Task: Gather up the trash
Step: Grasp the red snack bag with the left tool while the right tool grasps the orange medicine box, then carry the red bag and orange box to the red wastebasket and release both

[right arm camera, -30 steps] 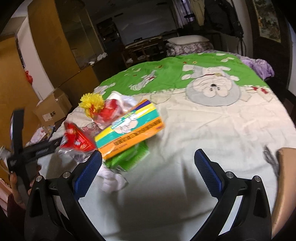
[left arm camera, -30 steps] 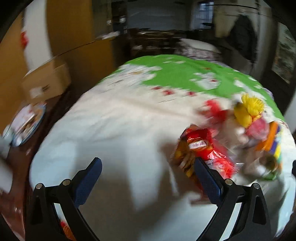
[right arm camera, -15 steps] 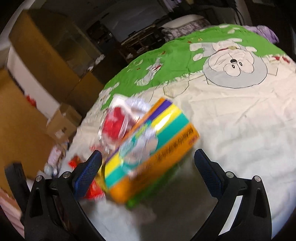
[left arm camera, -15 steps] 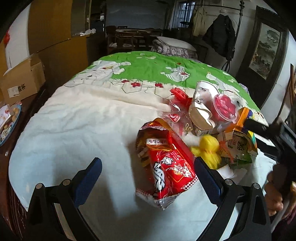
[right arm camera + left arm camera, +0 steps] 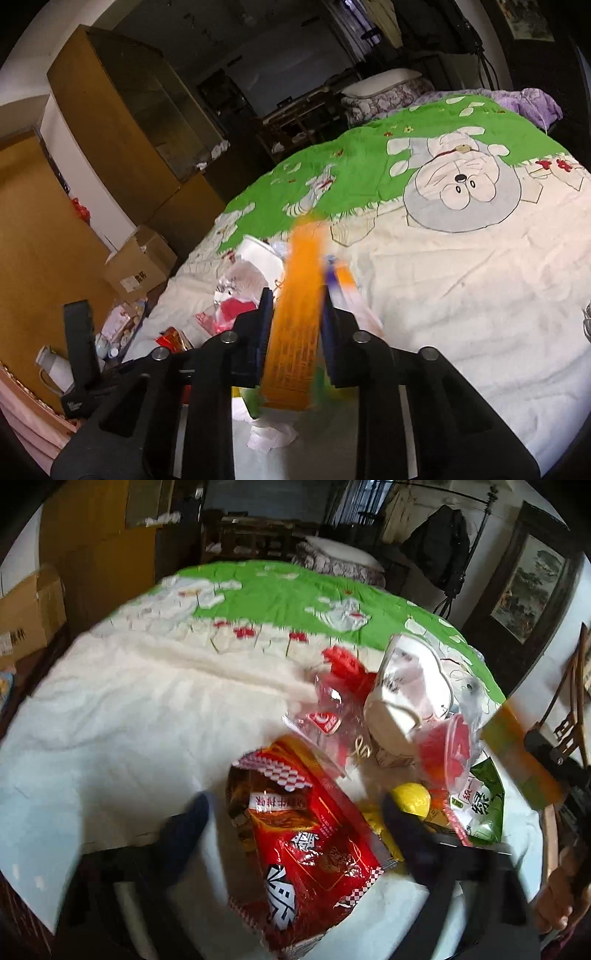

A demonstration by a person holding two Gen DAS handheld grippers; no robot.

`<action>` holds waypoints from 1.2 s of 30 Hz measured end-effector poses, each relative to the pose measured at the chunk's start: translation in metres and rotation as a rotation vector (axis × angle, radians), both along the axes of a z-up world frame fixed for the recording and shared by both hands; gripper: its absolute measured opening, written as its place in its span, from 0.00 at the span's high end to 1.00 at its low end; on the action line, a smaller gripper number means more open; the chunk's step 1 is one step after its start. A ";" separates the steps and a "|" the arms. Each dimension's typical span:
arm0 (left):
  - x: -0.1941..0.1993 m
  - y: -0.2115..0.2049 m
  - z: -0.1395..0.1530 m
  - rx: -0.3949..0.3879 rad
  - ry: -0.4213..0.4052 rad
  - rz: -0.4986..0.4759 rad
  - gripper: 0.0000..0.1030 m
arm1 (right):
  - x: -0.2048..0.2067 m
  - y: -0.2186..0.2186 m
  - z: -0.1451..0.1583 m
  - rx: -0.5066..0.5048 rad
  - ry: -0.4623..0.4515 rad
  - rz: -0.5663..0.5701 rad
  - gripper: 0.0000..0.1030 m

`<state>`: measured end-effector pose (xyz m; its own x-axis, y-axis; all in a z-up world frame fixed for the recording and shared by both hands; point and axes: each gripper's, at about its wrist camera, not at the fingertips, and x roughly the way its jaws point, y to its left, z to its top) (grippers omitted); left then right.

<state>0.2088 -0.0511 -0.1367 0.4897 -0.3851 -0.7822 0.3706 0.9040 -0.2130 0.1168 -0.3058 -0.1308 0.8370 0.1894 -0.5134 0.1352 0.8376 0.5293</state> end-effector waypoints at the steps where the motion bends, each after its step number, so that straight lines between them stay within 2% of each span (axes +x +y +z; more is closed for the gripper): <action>1: -0.001 0.002 -0.001 -0.023 0.020 -0.010 0.48 | 0.001 0.001 -0.003 -0.002 0.010 0.004 0.81; 4: -0.011 0.012 0.010 -0.046 -0.018 -0.014 0.61 | 0.004 0.003 -0.008 -0.025 0.039 0.006 0.85; 8: -0.029 0.030 0.041 -0.070 -0.112 0.003 0.63 | 0.006 0.000 -0.015 -0.054 0.074 -0.020 0.79; 10: -0.037 0.041 0.055 -0.090 -0.147 0.020 0.63 | 0.010 -0.003 -0.022 -0.032 0.113 -0.012 0.57; 13: -0.045 0.056 0.072 -0.097 -0.176 0.045 0.63 | 0.009 -0.009 -0.029 0.005 0.126 -0.027 0.35; 15: -0.047 0.063 0.078 -0.095 -0.182 0.059 0.63 | 0.008 -0.010 -0.027 -0.006 0.117 -0.035 0.31; 18: -0.053 0.074 0.081 -0.089 -0.188 0.084 0.63 | 0.010 -0.009 -0.026 -0.099 0.145 -0.071 0.21; 19: -0.054 0.078 0.081 -0.087 -0.187 0.088 0.63 | 0.013 -0.009 -0.030 -0.126 0.174 -0.074 0.21; 21: -0.055 0.083 0.079 -0.085 -0.180 0.095 0.63 | 0.016 -0.012 -0.038 -0.113 0.200 -0.075 0.21; 26: -0.056 0.085 0.070 -0.073 -0.144 0.101 0.63 | 0.019 -0.015 -0.046 -0.059 0.204 -0.032 0.22; 27: -0.058 0.086 0.070 -0.071 -0.146 0.100 0.63 | 0.019 -0.016 -0.048 -0.025 0.203 -0.020 0.24; 29: -0.060 0.087 0.071 -0.067 -0.152 0.101 0.63 | 0.019 -0.015 -0.046 0.008 0.186 0.007 0.38; 31: -0.064 0.089 0.075 -0.066 -0.160 0.106 0.63 | 0.017 -0.012 -0.039 -0.001 0.169 0.017 0.46; 33: -0.068 0.093 0.078 -0.068 -0.165 0.111 0.63 | 0.011 -0.010 -0.028 -0.027 0.140 -0.002 0.50; 36: -0.077 0.102 0.087 -0.064 -0.185 0.127 0.63 | 0.004 -0.011 -0.012 -0.027 0.094 -0.013 0.50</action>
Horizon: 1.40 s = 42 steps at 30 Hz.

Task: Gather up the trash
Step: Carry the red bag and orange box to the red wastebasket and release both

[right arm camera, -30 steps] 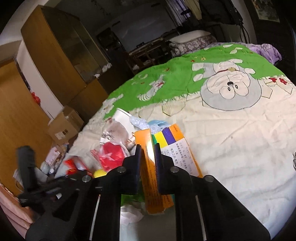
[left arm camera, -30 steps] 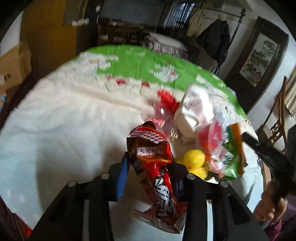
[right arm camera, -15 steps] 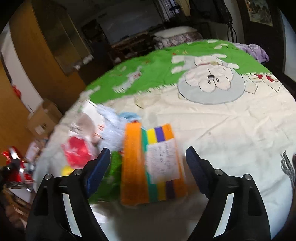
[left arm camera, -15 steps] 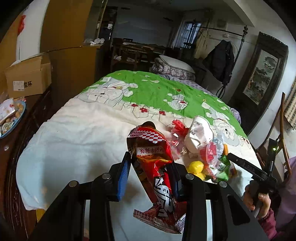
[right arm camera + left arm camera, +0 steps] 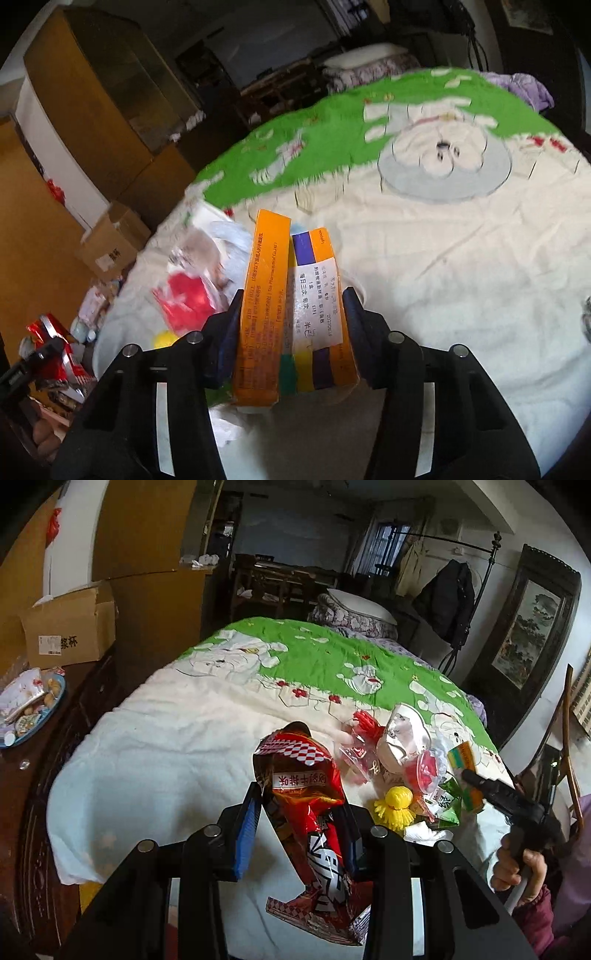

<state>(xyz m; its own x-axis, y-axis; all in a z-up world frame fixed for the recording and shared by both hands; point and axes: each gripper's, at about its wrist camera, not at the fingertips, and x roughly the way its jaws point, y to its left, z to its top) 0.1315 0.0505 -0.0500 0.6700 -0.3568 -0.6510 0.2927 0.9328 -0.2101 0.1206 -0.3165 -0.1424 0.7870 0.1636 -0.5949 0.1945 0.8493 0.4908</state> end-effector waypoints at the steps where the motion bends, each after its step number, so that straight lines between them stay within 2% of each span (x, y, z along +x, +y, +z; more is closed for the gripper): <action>1: -0.002 0.002 0.002 0.002 -0.005 0.003 0.63 | -0.001 0.000 0.005 -0.006 -0.013 0.001 0.50; 7: -0.027 0.022 0.016 0.019 -0.032 0.038 0.63 | -0.019 0.011 0.040 -0.012 -0.112 0.030 0.50; 12: -0.056 0.051 0.020 0.039 -0.039 0.089 0.63 | -0.036 0.034 0.070 0.009 -0.189 0.105 0.50; 16: -0.083 0.085 0.015 0.039 -0.028 0.145 0.63 | -0.051 0.064 0.091 0.017 -0.237 0.197 0.50; 20: -0.104 0.124 -0.001 0.041 0.003 0.214 0.62 | -0.063 0.103 0.103 0.003 -0.250 0.295 0.49; 23: -0.112 0.157 -0.024 0.012 0.064 0.267 0.53 | -0.069 0.134 0.103 -0.012 -0.233 0.368 0.49; 24: -0.113 0.170 -0.034 -0.001 0.091 0.288 0.39 | -0.070 0.148 0.101 -0.016 -0.220 0.400 0.49; 25: -0.113 0.177 -0.040 -0.009 0.108 0.303 0.31 | -0.070 0.157 0.100 -0.018 -0.212 0.419 0.49; 28: -0.113 0.203 -0.061 -0.027 0.154 0.357 0.22 | -0.069 0.194 0.094 -0.040 -0.173 0.490 0.49; 31: -0.112 0.225 -0.070 -0.045 0.168 0.407 0.16 | -0.063 0.239 0.083 -0.069 -0.124 0.579 0.49; 34: -0.113 0.245 -0.071 -0.038 0.144 0.454 0.12 | -0.058 0.281 0.070 -0.098 -0.076 0.665 0.49; 42: -0.119 0.278 -0.088 -0.007 0.154 0.562 0.08 | -0.042 0.379 0.033 -0.163 0.053 0.889 0.46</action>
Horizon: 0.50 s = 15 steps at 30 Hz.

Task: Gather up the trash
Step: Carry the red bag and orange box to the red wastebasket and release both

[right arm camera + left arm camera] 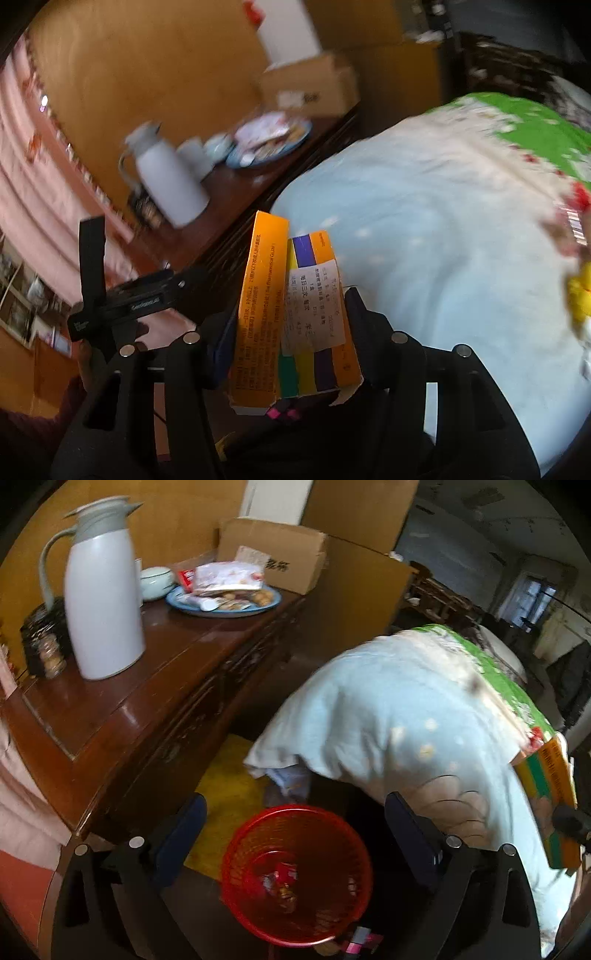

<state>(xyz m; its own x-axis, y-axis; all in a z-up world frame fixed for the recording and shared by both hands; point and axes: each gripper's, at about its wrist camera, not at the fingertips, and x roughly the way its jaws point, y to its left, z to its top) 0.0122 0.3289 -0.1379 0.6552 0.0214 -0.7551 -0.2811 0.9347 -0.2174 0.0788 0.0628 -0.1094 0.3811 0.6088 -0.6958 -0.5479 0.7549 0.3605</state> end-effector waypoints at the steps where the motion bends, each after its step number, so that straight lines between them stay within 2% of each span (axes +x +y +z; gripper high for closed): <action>1: -0.002 0.007 -0.003 0.003 0.007 0.017 0.08 | 0.002 0.013 -0.005 -0.009 0.013 0.028 0.43; 7: -0.009 0.039 -0.013 -0.017 0.022 0.103 0.07 | 0.008 0.065 -0.026 -0.067 0.045 0.144 0.31; 12: -0.007 0.044 -0.018 -0.035 0.032 0.114 0.07 | 0.009 0.062 -0.025 -0.093 0.013 0.112 0.31; 15: -0.006 0.034 -0.013 0.000 0.024 0.091 0.07 | 0.010 0.048 -0.022 -0.077 0.019 0.070 0.30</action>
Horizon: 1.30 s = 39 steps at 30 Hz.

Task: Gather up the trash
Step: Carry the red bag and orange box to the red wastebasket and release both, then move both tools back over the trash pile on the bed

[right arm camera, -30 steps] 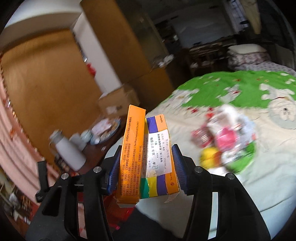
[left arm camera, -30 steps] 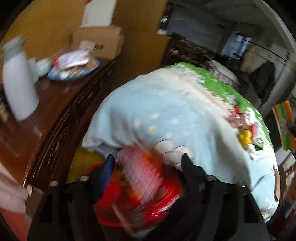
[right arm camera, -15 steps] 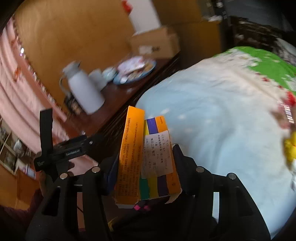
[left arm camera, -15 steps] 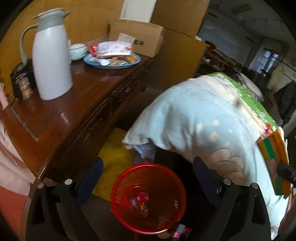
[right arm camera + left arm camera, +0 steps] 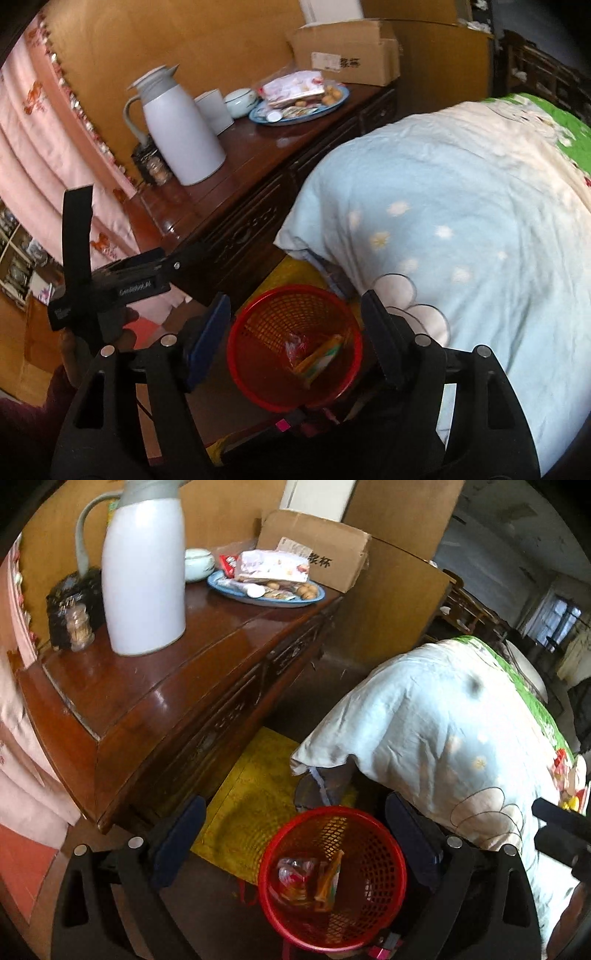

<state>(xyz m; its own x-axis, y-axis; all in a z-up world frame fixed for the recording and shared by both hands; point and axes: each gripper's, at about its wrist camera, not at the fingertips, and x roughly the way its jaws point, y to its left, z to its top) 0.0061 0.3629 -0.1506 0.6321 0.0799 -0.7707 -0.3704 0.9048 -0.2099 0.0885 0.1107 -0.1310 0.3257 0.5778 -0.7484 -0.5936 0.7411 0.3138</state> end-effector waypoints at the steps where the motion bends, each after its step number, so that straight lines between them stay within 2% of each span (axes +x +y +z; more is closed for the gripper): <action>1: 0.000 -0.005 0.004 0.014 -0.006 -0.010 0.07 | 0.001 -0.004 0.001 0.004 -0.001 -0.009 0.30; 9: -0.005 -0.060 0.040 0.134 -0.073 -0.117 0.06 | -0.010 -0.055 0.025 0.066 -0.071 -0.122 0.27; 18: -0.013 -0.145 0.074 0.239 -0.135 -0.271 0.06 | -0.037 -0.151 0.053 0.144 -0.161 -0.306 0.22; 26: -0.007 -0.229 0.091 0.360 -0.170 -0.394 0.06 | -0.044 -0.233 0.055 0.164 -0.201 -0.456 0.18; 33: 0.024 -0.293 0.084 0.387 -0.154 -0.504 0.06 | -0.035 -0.304 0.042 0.137 -0.210 -0.618 0.17; 36: 0.044 -0.316 0.076 0.368 -0.135 -0.553 0.06 | -0.032 -0.333 0.030 0.096 -0.213 -0.708 0.17; 39: 0.063 -0.336 0.066 0.321 -0.108 -0.604 0.06 | -0.027 -0.364 0.011 0.083 -0.170 -0.784 0.17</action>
<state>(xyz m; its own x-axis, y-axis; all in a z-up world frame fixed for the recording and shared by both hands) 0.0688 0.0274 -0.0844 0.7096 -0.0969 -0.6980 0.2261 0.9694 0.0953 0.0611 -0.2531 -0.1202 0.7652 0.1854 -0.6165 0.0450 0.9399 0.3384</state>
